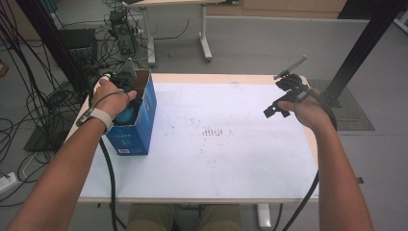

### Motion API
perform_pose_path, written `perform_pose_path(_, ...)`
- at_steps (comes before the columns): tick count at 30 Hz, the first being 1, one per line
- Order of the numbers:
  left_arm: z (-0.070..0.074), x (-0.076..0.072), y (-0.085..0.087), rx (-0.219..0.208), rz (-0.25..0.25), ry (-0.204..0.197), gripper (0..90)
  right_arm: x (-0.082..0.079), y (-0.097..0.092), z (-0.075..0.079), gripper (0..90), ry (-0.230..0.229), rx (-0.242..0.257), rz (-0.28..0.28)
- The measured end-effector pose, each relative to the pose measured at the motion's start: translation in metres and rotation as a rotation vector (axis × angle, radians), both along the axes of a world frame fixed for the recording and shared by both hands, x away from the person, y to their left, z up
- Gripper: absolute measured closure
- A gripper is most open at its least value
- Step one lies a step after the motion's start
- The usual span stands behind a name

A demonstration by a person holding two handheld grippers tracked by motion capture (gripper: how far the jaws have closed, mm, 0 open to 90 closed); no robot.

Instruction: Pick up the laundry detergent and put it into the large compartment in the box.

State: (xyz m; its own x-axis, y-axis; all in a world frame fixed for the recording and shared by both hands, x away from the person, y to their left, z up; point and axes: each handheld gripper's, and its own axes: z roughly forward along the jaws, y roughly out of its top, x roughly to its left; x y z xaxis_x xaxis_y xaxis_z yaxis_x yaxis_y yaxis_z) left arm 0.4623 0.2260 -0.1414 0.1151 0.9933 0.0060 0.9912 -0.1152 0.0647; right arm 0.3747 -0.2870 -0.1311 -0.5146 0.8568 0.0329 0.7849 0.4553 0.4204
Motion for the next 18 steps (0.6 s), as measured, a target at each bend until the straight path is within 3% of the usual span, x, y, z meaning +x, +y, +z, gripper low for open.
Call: perform_pose_path(18, -0.0014, 0.0035, 0.001, -0.003, -0.005, 0.013, 36.1, 0.0017, 0.0011, -0.002, 15.5, 0.005, -0.002, 0.001)
